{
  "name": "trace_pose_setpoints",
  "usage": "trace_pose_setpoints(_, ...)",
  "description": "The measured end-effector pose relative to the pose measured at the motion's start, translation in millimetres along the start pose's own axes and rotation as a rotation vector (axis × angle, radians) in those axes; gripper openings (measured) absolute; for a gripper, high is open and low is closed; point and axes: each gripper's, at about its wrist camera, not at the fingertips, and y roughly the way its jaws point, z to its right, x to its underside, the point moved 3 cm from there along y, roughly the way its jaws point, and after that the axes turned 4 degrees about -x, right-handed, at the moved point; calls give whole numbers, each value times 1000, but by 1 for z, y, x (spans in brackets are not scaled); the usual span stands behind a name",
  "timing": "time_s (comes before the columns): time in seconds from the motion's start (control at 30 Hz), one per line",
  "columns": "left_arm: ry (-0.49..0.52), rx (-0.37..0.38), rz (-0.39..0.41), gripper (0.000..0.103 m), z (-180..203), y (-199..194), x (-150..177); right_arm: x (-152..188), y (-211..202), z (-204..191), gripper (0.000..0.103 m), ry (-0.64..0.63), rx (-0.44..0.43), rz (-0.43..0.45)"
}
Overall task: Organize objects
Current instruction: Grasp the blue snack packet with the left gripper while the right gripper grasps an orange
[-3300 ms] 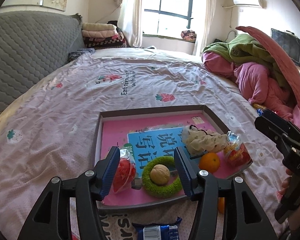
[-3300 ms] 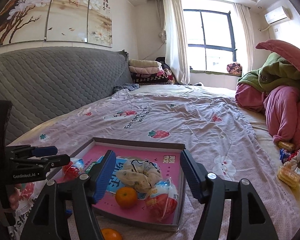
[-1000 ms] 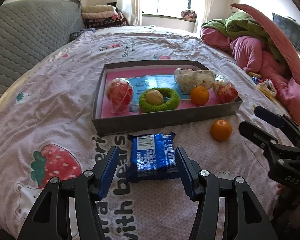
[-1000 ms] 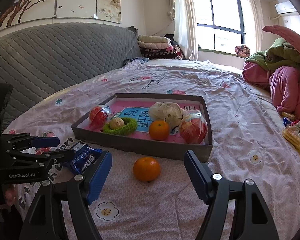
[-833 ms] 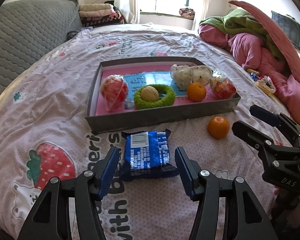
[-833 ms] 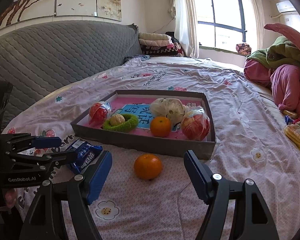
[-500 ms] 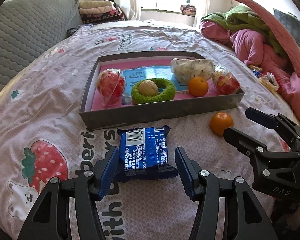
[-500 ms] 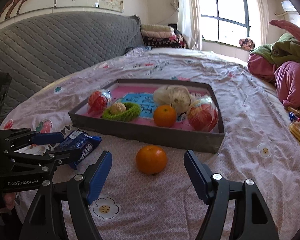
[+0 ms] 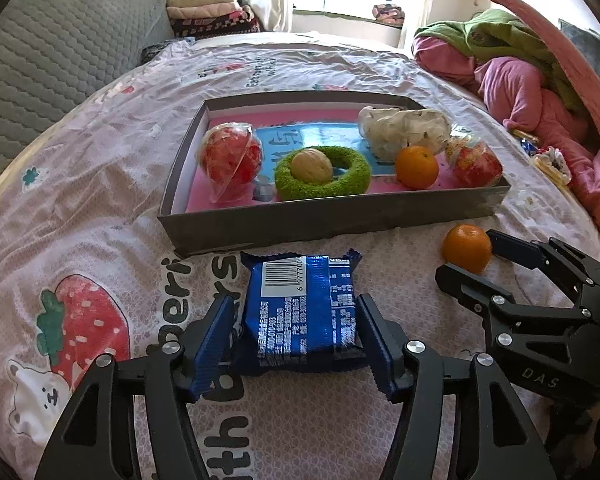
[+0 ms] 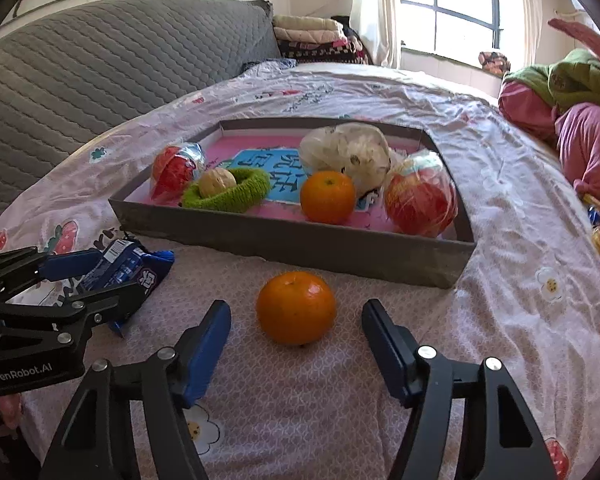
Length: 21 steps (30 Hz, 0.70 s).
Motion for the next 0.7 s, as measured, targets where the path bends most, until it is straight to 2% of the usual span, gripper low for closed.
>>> trace_pose_setpoints(0.13, -7, 1, -10, 65, -1, 7, -1, 1, 2, 3, 63, 11, -11, -6)
trace_pose_setpoints(0.27, -2, 0, -2, 65, 1, 10, -1, 0, 2, 4, 52, 18, -10, -1)
trace_pose_setpoints(0.47, -5, 22, 3, 60, 0, 10, -2, 0, 2, 2, 41, 11, -18, 4)
trace_pose_setpoints(0.7, 7, 26, 5, 55, 2, 8, 0, -1, -1, -3, 39, -17, -24, 16)
